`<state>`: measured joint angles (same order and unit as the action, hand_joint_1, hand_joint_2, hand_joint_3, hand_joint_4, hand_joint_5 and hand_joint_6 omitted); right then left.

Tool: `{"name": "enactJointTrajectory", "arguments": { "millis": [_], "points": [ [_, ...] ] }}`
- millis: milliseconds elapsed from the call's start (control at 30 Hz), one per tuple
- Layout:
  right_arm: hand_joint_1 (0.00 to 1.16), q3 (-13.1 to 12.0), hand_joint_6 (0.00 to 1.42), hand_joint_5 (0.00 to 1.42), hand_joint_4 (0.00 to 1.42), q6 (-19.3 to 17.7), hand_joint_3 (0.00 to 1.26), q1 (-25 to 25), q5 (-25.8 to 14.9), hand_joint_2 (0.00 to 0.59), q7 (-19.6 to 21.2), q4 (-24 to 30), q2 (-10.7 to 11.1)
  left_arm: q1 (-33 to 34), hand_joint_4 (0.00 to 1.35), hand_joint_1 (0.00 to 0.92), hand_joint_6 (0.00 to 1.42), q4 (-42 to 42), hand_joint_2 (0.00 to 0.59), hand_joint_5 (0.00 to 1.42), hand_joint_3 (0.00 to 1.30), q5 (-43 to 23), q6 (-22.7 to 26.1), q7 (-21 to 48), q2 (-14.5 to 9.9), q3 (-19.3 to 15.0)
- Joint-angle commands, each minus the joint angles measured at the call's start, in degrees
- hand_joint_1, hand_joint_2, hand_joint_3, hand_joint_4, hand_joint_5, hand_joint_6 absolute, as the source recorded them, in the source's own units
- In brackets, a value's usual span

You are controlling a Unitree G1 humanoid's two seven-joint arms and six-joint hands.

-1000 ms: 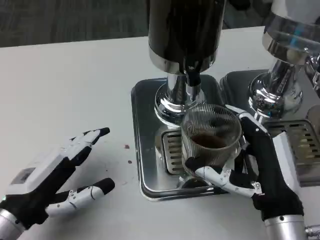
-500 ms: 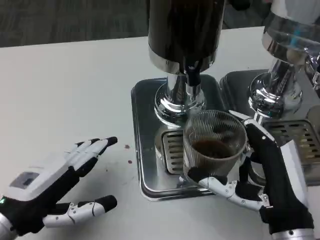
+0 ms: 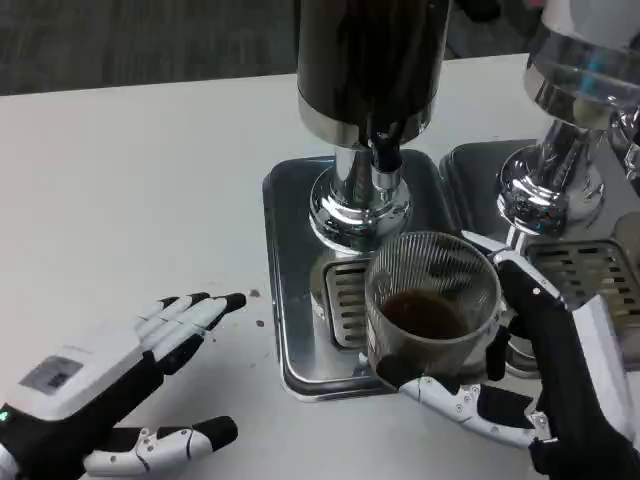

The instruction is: Grasp the cup under the faucet to collect the drink, then remove the cup.

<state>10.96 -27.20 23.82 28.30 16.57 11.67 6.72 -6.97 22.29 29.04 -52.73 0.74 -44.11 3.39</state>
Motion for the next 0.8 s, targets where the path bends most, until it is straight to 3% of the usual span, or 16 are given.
{"name": "enactJointTrajectory", "arguments": {
  "millis": [33,200,300,567,800],
  "points": [
    [0.93,-0.63,1.26,0.88,0.59,-2.5,0.52,0.84,-0.94,0.162,0.72,3.24,-0.56,-0.73,0.0,0.0,0.0,-1.98,0.202,0.0,0.0,0.74,1.18,0.93,-1.02,-0.25],
    [0.93,-0.36,1.27,0.88,0.59,-2.45,0.52,2.55,-1.56,0.162,-1.36,5.26,0.73,-1.08,0.0,0.0,0.0,-2.48,0.205,0.0,0.0,0.4,1.11,1.62,-1.51,-0.19],
    [0.93,-0.85,1.27,0.88,0.59,-3.0,0.52,3.87,-2.38,0.162,-2.18,5.77,1.39,-1.13,0.0,0.0,0.0,-2.45,0.237,0.0,0.0,-0.33,0.37,2.44,-1.95,0.04],
    [0.93,-0.26,1.28,0.88,0.6,-4.07,0.52,5.48,-1.09,0.162,-1.76,6.64,0.05,-1.29,0.0,0.0,0.0,-2.56,0.226,0.0,0.0,-0.79,0.02,3.88,-3.17,-0.63],
    [0.93,0.29,1.28,0.89,0.61,-3.83,0.53,6.25,-1.44,0.162,-3.28,7.49,0.56,-2.3,0.0,0.0,0.0,-2.86,0.244,0.0,0.0,-1.32,-0.81,3.78,-3.53,-0.83]
  ]
}}
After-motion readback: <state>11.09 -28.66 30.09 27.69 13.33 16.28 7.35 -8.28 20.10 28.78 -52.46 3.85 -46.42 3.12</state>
